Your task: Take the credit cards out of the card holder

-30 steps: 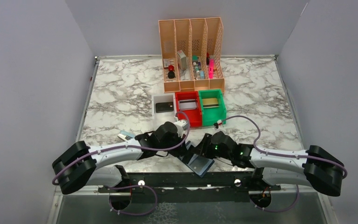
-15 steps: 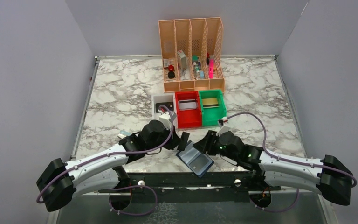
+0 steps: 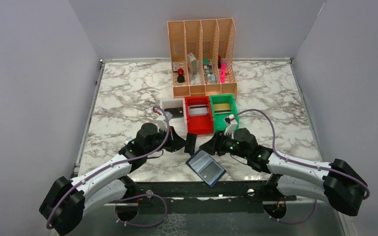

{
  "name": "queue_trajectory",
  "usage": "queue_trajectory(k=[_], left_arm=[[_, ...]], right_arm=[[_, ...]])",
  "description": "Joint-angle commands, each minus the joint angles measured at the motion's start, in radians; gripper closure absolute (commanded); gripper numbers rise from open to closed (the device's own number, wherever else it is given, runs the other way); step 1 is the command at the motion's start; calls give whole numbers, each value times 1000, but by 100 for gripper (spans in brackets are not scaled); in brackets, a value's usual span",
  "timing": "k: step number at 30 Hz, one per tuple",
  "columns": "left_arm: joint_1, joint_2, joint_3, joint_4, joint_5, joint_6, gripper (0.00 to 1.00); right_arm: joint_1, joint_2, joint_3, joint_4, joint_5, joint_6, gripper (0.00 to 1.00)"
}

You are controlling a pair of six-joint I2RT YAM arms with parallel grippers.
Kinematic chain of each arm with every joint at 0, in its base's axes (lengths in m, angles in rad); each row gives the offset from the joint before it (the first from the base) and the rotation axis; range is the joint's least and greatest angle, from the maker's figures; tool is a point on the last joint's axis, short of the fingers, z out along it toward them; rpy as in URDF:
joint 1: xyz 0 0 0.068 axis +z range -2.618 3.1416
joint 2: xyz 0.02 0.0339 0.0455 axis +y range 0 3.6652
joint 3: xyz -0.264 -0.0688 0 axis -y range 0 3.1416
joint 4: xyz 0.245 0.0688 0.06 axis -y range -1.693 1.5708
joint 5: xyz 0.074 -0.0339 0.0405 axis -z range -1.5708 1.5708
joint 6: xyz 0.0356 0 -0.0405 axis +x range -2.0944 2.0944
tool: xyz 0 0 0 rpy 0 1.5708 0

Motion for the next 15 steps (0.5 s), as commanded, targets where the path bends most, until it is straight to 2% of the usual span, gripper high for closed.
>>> queue_trajectory(k=[1,9,15], left_arm=[[29,-18,-46,234,204,-92,100],[39,22,-20,302,284,-99,100],[102,23,10,307,339,-98,100]], right_arm=[[-25,77,72,142,-191,-56,48],[-116,226,108,277,-376,-26,53],[-173,287,130,360,-507,3,59]])
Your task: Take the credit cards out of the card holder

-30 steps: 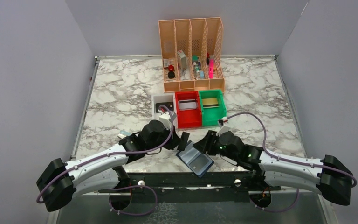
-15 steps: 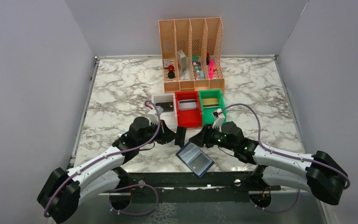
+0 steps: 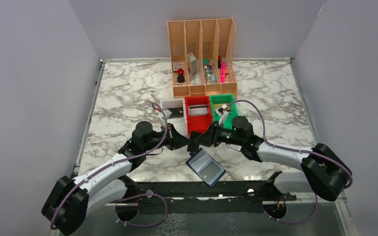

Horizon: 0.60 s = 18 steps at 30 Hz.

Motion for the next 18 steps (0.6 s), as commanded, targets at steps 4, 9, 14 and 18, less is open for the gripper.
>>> queue_trajectory(k=[4,9,14,18], left_arm=[[99,24,66,79,137,-9,100],[147,59,87,108,195,-14,100],[187,100,99,155,251,-29,100],[210,130,106,182,298,-34,100]], right_arm=[[-52,50,24,186,-204,50,59],[-86,78,41,242,-278,78,68],[-105,99,76,246,-320,72,80],[-120,118,94,264,-338,78,82]])
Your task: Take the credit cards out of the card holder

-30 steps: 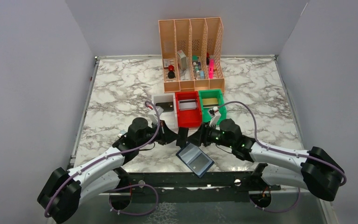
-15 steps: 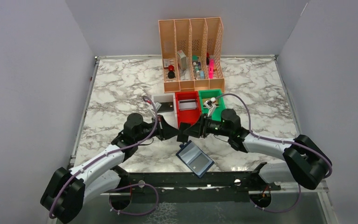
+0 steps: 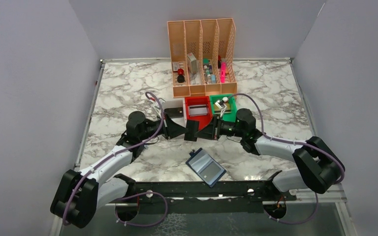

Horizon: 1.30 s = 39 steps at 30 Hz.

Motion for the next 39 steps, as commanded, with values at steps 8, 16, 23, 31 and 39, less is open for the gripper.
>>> queue_trajectory(k=[8,16,23,31,39], left_arm=[[29,63,35,119,146,-44,100],[53,56,31,125,155,-46,100],[69,56,33,133,161,-55,100],[97,59,21,142,155,-66,100],[106,31,6,134,100,-59,50]], right_arm=[[-26,62,73,145,-97,26,76],[-39,83,76,164,-113,23,81],[-45,76,69,180,-127,32,76],[-46,77,66,199,-144,39,90],[-46,69,147,0,-93,-74,97]])
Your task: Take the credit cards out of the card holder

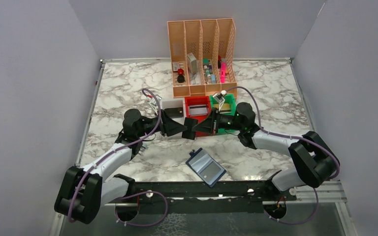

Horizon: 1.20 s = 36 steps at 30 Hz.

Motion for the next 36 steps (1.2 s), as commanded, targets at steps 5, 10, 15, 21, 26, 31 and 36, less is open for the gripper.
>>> queue_trajectory(k=[5,10,15,21,26,31,36], left_arm=[[39,-117,16,-253,-270,97,13],[39,-228,144,-754,-761,252,11],[39,-358,160,-890,-957,208,1],[39,-500,199,-978,-1042,241,1],[39,-513,227,-1030,-1054,334,1],[39,-505,207,-1041,-1058,362,1],[39,-517,209,-1042,-1073,377,1]], right_arm=[[-4,-6,170,-370,128,-233,97],[34,42,303,-601,329,-365,98],[121,122,445,-758,600,-477,99],[220,220,586,-848,858,-598,99],[299,329,712,-886,1012,-745,99],[354,465,819,-898,1192,-862,99],[379,558,884,-867,1303,-976,99]])
